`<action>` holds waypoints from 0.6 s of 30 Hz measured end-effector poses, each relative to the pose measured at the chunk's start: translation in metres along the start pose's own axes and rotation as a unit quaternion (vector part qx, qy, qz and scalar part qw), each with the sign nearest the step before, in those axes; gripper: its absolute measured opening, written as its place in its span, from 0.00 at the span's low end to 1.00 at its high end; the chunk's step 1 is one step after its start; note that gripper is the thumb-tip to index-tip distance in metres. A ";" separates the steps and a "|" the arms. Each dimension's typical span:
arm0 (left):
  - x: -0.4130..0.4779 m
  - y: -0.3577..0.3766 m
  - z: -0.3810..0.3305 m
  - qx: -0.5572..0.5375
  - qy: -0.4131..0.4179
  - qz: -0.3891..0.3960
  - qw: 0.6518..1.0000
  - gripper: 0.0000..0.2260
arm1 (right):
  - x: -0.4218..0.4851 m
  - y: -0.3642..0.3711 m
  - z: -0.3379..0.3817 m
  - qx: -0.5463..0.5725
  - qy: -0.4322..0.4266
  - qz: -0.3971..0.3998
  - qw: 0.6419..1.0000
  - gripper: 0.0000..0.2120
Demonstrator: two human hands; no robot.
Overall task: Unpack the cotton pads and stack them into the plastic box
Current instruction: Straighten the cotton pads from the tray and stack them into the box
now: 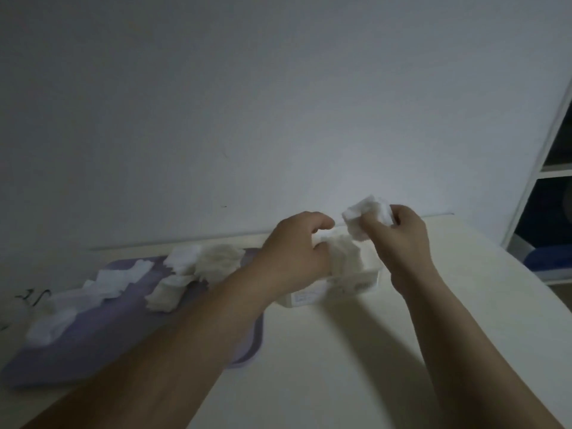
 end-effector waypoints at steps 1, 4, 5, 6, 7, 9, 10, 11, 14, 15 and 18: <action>0.009 0.007 -0.004 0.041 0.023 0.022 0.999 0.17 | 0.002 0.000 -0.008 0.004 0.009 -0.007 1.000 0.11; 0.031 0.033 -0.010 0.116 0.046 0.107 0.986 0.12 | 0.007 -0.001 -0.023 0.010 0.024 -0.009 1.000 0.13; 0.038 0.042 -0.009 0.142 0.048 0.133 0.980 0.11 | 0.009 -0.001 -0.027 0.011 0.023 -0.004 1.000 0.15; 0.042 0.049 -0.006 0.163 0.044 0.155 0.973 0.10 | 0.009 -0.001 -0.028 0.008 0.023 -0.002 1.000 0.18; 0.045 0.055 -0.002 0.165 0.044 0.173 0.970 0.10 | 0.010 -0.002 -0.030 0.008 0.024 -0.002 1.000 0.18; 0.048 0.064 0.008 0.138 0.040 0.196 0.970 0.13 | 0.014 -0.004 -0.034 0.013 0.023 -0.004 1.000 0.13; 0.047 0.066 0.011 0.126 0.037 0.206 0.970 0.16 | 0.015 -0.004 -0.033 0.006 0.019 -0.006 1.000 0.10; 0.048 0.069 0.017 0.111 0.033 0.213 0.970 0.18 | 0.015 -0.004 -0.032 -0.003 0.012 -0.006 1.000 0.08; 0.049 0.071 0.022 0.128 0.030 0.211 0.969 0.13 | 0.014 0.001 -0.029 -0.033 -0.012 0.001 0.999 0.16; 0.051 0.073 0.023 0.160 0.040 0.206 0.965 0.11 | 0.013 0.002 -0.030 -0.046 -0.017 0.005 0.999 0.21; 0.051 0.075 0.022 0.265 0.070 0.201 0.941 0.09 | 0.014 0.008 -0.032 -0.108 -0.028 0.030 0.993 0.24</action>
Point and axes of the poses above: each hand's wrist, its own x-axis towards the middle knuckle, its own y-axis out of the palm, z = x × y, the point moved 6 cm from there along x, towards the middle knuckle, and after that the axes turned 6 degrees about -x, right-handed, at the moved point
